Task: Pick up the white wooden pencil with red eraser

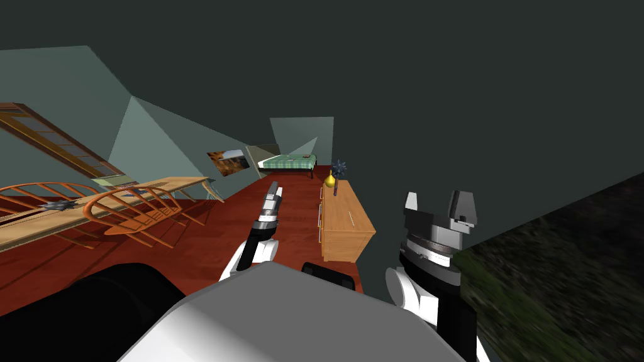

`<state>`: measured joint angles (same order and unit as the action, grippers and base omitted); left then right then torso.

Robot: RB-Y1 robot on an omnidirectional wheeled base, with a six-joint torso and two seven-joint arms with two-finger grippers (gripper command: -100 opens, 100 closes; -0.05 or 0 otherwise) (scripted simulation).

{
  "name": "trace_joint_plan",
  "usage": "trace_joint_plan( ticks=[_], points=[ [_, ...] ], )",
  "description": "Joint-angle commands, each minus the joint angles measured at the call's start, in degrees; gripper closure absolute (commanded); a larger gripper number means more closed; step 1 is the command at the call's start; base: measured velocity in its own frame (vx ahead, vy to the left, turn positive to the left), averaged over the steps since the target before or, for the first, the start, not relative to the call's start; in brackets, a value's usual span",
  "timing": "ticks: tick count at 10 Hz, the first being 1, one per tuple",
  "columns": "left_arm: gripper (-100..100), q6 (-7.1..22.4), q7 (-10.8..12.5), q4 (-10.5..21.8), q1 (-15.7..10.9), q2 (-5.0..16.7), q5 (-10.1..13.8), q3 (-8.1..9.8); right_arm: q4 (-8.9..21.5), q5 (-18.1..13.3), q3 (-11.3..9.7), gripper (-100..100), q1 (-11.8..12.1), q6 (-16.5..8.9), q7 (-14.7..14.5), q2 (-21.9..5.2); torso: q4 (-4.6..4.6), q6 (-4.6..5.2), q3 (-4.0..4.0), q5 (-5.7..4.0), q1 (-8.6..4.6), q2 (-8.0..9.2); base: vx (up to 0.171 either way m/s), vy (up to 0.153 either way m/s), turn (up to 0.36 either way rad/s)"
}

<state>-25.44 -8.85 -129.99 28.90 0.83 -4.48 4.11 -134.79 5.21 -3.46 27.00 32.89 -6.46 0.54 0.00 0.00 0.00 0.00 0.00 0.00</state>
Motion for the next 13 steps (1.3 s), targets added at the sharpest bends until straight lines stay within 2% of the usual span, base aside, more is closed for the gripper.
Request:
trace_joint_plan(
  ticks=[1,3,6,7,9,10,11,12,13],
  points=[
    [0,0.0,0.0,0.0,0.0,0.0,0.0,0.0,0.8,-0.1,-0.3,-100,0.1,0.2,0.2,-1.9,0.0,0.0,0.0,0.0,0.0,0.0,-0.024,0.019,0.029],
    [0,0.0,0.0,0.0,0.0,0.0,0.0,0.0,2.9,-0.6,-1.1,-100,0.2,0.6,0.6,-5.1,0.03,-0.01,0.1,0.02,0.11,0.18,-0.067,0.043,0.038],
    [0,0.0,0.0,0.0,0.0,0.0,0.0,-0.01,8.2,-2.2,-3.0,-100,-0.1,1.7,1.8,-10.6,0.09,-0.01,0.23,0.08,0.35,0.41,-0.108,0.101,0.055],
    [0,0.0,0.0,0.0,0.0,0.0,0.0,-0.01,8.4,-2.2,-3.0,-100,-0.1,1.7,1.8,-10.7,0.1,-0.01,0.26,0.09,0.43,0.45,-0.077,0.099,0.015],
    [0,0.0,0.0,0.0,0.0,0.0,0.0,-0.01,12.6,-4.0,-4.6,-100,-0.7,2.8,2.8,-14.6,0.06,-0.01,0.14,0.09,0.38,0.24,-0.06,0.124,0.06],
    [0,0.0,0.0,0.0,0.0,0.0,0.0,-0.01,13.6,-4.0,-4.6,-100,-0.7,2.8,2.8,-14.7,0.06,-0.01,0.16,0.11,0.52,0.27,-0.059,0.112,0.016],
    [0,0.0,0.0,0.0,0.0,0.0,0.0,-0.01,15.2,-5.2,-5.5,-100,-1.2,3.4,3.4,-16.8,0.06,0.0,0.14,0.11,0.43,0.23,-0.058,0.095,0.045],
    [0,0.0,0.0,0.0,0.0,0.0,0.0,-0.01,16.6,-5.2,-5.5,-100,-1.2,3.4,3.4,-16.8,0.05,-0.01,0.13,0.09,0.36,0.23,-0.034,0.074,0.023],
    [0,0.0,0.0,0.0,0.0,0.0,0.0,-0.01,18.7,-6.5,-6.4,-100,-1.8,4.1,4.0,-18.9,0.04,0.01,0.1,0.07,0.27,0.16,-0.027,0.091,0.041]
  ],
)
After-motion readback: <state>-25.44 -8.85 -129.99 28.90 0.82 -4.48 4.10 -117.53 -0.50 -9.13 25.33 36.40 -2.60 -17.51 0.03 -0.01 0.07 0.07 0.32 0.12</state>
